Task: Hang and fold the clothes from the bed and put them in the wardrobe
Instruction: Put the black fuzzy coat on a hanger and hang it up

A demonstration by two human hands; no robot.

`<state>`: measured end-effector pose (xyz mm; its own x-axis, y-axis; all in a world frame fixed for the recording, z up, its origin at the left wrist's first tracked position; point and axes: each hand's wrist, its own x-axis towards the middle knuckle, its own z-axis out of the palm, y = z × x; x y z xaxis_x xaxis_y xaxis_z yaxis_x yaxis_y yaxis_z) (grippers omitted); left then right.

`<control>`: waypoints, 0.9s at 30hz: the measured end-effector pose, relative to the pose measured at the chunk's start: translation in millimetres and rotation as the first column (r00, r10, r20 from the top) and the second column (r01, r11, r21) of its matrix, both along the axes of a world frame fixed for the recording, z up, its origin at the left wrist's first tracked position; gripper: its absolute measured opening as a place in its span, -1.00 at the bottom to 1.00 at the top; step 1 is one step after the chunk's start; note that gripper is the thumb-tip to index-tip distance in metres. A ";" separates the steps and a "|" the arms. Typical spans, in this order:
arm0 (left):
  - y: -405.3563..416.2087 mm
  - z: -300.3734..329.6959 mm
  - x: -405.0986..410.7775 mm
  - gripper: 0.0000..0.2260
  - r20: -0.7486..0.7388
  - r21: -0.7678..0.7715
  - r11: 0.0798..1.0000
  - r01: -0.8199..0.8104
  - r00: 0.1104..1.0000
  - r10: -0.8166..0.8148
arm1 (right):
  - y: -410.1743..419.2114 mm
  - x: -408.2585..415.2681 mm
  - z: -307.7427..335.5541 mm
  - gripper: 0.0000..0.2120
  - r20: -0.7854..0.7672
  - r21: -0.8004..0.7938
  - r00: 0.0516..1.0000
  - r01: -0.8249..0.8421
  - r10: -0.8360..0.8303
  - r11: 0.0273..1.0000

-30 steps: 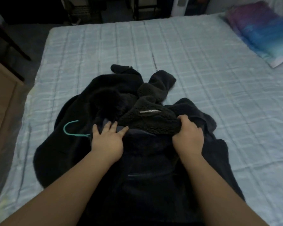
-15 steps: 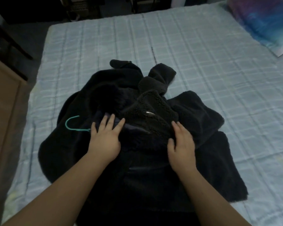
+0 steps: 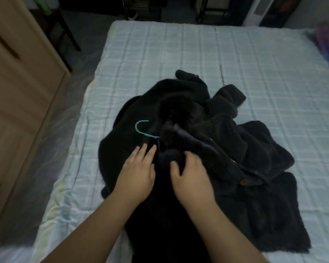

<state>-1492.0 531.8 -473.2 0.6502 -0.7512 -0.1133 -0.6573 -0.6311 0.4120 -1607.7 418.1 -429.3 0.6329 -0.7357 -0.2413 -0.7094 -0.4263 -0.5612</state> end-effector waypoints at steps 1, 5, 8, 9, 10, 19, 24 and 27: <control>9.3 -1.0 0.7 -0.45 -0.032 -0.001 1.000 -0.022 0.999 0.021 | 16.3 9.2 -5.7 -0.28 -0.083 0.007 0.993 -0.079 0.079 0.997; 41.3 -4.8 6.3 -0.39 -0.108 -0.016 0.995 -0.101 0.989 0.098 | 42.3 51.5 -33.9 -0.04 -0.358 0.031 0.919 -0.167 0.167 0.985; 63.3 -9.2 15.4 -0.35 -0.153 -0.031 0.984 -0.174 0.974 0.167 | 43.0 80.4 -56.9 0.00 -0.490 -0.029 0.867 -0.123 0.094 0.992; 69.2 -10.6 17.6 -0.36 -0.172 -0.028 0.980 -0.195 0.967 0.187 | 41.7 84.6 -63.7 -0.04 -0.506 -0.082 0.861 -0.108 0.052 0.991; 74.2 -12.1 19.3 -0.37 -0.188 -0.018 0.979 -0.205 0.962 0.198 | 40.5 86.6 -69.3 -0.11 -0.506 -0.139 0.863 -0.095 0.012 0.986; 74.6 -11.1 18.6 -0.41 -0.229 -0.029 0.992 -0.126 0.966 0.116 | 41.2 87.0 -60.5 -0.54 -0.427 -0.063 0.904 0.003 -0.030 0.998; 67.2 13.0 25.3 -0.40 -0.253 -0.091 0.983 -0.157 0.959 0.129 | 52.0 84.4 -26.1 -0.55 -0.244 -0.037 0.965 0.084 -0.091 0.996; 65.7 38.0 28.0 -0.40 -0.238 -0.127 0.982 -0.143 0.965 0.109 | 60.6 75.4 -0.1 -0.55 -0.162 -0.081 0.984 0.062 -0.075 0.995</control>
<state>-1464.0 597.4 -435.3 0.7099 -0.6840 -0.1681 -0.4538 -0.6267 0.6334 -1532.3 478.7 -429.4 0.5367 -0.7959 -0.2801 -0.8183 -0.4101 -0.4027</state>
